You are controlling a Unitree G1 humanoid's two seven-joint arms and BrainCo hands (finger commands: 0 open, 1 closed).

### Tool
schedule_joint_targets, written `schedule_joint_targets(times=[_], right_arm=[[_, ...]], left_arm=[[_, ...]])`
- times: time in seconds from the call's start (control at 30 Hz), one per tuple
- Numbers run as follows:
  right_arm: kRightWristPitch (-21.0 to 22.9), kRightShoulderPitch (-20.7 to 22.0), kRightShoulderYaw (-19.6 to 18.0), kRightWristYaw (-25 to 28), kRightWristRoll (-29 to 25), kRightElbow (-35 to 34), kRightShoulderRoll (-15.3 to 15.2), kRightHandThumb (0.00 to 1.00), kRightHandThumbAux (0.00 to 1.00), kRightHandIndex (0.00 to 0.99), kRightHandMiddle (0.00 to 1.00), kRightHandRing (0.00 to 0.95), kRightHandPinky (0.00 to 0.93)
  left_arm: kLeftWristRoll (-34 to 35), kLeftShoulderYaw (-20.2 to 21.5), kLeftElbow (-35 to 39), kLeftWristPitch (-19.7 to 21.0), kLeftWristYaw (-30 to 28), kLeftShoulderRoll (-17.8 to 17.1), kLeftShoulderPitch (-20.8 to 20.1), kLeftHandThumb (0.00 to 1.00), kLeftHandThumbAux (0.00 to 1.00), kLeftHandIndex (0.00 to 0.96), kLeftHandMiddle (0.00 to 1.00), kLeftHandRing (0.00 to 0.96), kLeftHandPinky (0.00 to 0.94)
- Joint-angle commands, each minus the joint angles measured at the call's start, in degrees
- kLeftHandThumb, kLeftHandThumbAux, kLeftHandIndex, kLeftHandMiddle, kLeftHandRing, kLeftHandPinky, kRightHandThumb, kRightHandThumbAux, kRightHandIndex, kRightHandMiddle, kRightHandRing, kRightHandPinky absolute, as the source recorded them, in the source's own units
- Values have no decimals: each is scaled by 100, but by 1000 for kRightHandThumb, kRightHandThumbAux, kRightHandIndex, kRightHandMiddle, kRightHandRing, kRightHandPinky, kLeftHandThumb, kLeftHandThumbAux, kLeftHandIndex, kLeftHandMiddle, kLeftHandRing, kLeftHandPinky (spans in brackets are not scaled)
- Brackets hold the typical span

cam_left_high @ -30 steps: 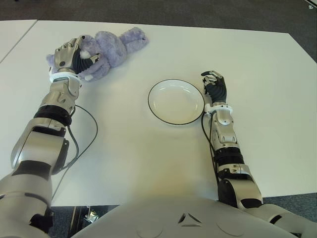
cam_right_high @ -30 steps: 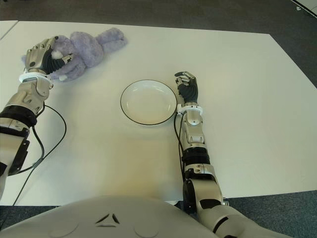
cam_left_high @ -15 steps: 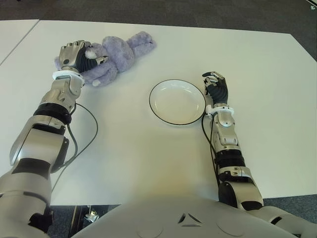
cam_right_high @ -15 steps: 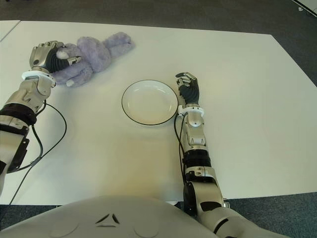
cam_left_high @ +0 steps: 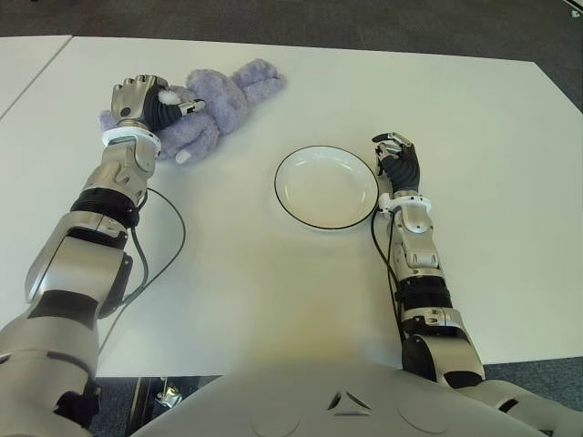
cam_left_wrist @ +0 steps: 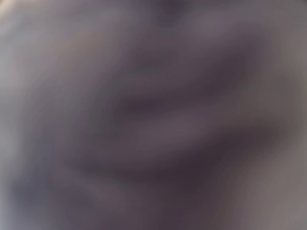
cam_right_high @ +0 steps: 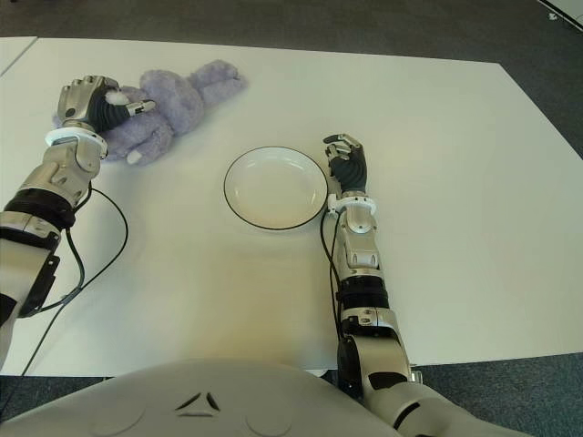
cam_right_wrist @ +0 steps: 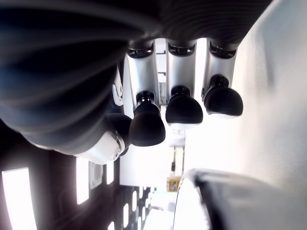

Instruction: Put the doll into the plate.

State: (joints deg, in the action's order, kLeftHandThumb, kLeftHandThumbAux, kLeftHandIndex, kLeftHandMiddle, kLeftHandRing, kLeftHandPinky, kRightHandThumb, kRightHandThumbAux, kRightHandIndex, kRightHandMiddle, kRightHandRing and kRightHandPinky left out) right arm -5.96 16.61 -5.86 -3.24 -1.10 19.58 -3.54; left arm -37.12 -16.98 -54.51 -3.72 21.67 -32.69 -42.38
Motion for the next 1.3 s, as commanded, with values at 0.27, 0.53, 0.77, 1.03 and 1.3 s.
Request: schedule_joint_targets(times=[0.27,0.53,0.77,1.03,1.3], right_arm=[[425,-437,-43,-11,-48,257,62,706,718,441,823,829,812],[623,-442,-86,2,-118,139,76,708,715,442,810,814,822],[613,-420,-70,-1,-91,190,56,708,716,442,815,823,825],[596,-379,-64,-5,-75,292,43,705,718,441,815,825,805],[540,-327,-85,8,-102,403,49,704,718,441,818,827,800]], left_arm=[[-10,-133,332,434,-381,145,447,0,234,838,863,856,849],[-209,-300,349,259,18,105,501,0,236,850,866,862,874],[-123,-267,269,198,295,171,501,0,232,857,867,865,873],[963,579,400,-364,283,585,574,0,243,848,867,866,872],[1846,1160,373,-1143,-142,824,544,13,419,868,887,888,899]])
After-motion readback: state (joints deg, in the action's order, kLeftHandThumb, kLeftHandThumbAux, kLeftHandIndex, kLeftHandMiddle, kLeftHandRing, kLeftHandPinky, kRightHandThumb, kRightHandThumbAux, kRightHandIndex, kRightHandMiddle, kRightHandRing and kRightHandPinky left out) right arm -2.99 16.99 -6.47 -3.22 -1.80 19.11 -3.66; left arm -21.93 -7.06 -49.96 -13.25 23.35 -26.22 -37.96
